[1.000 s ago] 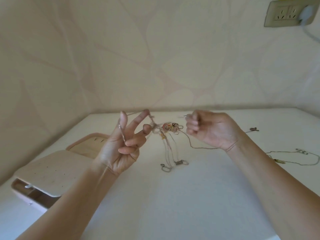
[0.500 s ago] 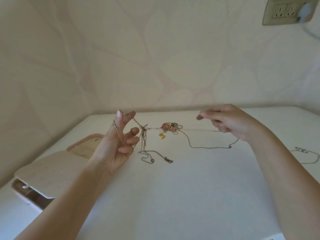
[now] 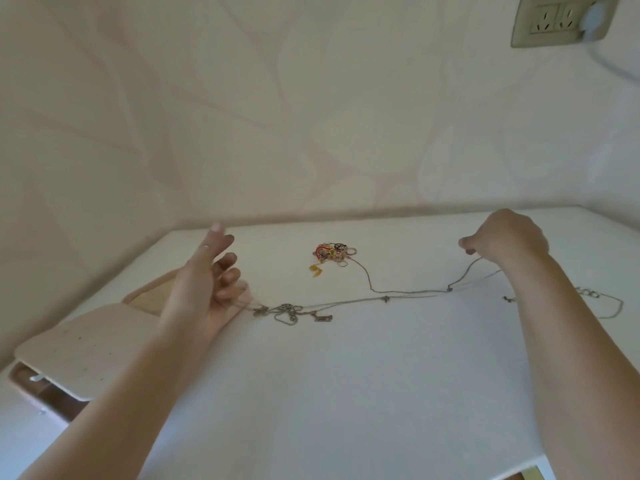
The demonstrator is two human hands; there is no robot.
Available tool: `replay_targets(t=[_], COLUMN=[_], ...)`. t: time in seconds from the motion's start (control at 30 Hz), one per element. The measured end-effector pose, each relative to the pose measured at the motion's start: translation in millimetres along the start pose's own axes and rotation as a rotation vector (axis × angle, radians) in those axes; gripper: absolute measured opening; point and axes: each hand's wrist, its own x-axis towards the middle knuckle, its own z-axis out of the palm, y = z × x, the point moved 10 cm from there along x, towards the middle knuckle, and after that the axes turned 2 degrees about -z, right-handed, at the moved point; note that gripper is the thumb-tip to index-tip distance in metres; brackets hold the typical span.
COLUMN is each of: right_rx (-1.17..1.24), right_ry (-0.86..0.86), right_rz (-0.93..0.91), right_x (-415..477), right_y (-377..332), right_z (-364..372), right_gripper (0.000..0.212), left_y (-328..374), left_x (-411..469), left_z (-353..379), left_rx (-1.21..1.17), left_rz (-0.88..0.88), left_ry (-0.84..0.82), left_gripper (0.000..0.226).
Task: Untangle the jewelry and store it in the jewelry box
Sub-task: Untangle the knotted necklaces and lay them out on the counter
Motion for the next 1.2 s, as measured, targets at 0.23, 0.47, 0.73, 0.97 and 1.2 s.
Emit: replay_targets(t=[0.23,0.47,0.73,0.97,1.2], right_rx=[-0.057,-0.243,-0.338,-0.053,0.005], right_ry=[0.033,0.138,0.13,-0.053,-0.518], right_rz=[-0.021,-0.09,-0.225,-0.419,-0.638], right_x=[-11.4,-20.6,-38.3,-65.2,-117.1], right_y=[-11.1,-2.9,14.2,-14.0,-68.8], right_z=[-7.8,-31.6,-38.6,-28.3,31.2], right_gripper=[0.024,0.034,0.033,0.023,0.012], left_y=[-21.1,63.8,76.2,41.5,21.9], left_x=[-20.8,-9.8,-32.4,-34.2,-55.4], left_z=[23.7,-3.2,14.3,35.7,59.4], left_rx=[0.841,1.082,1.347,1.176,0.653], left_rz=[-0.189,0.337,0.646,0.43,0.189], left_ry=[-0.272,0.178,0.296,-0.009,-0.36], left_gripper=[0.025,0.032,0.051,0.03,0.027])
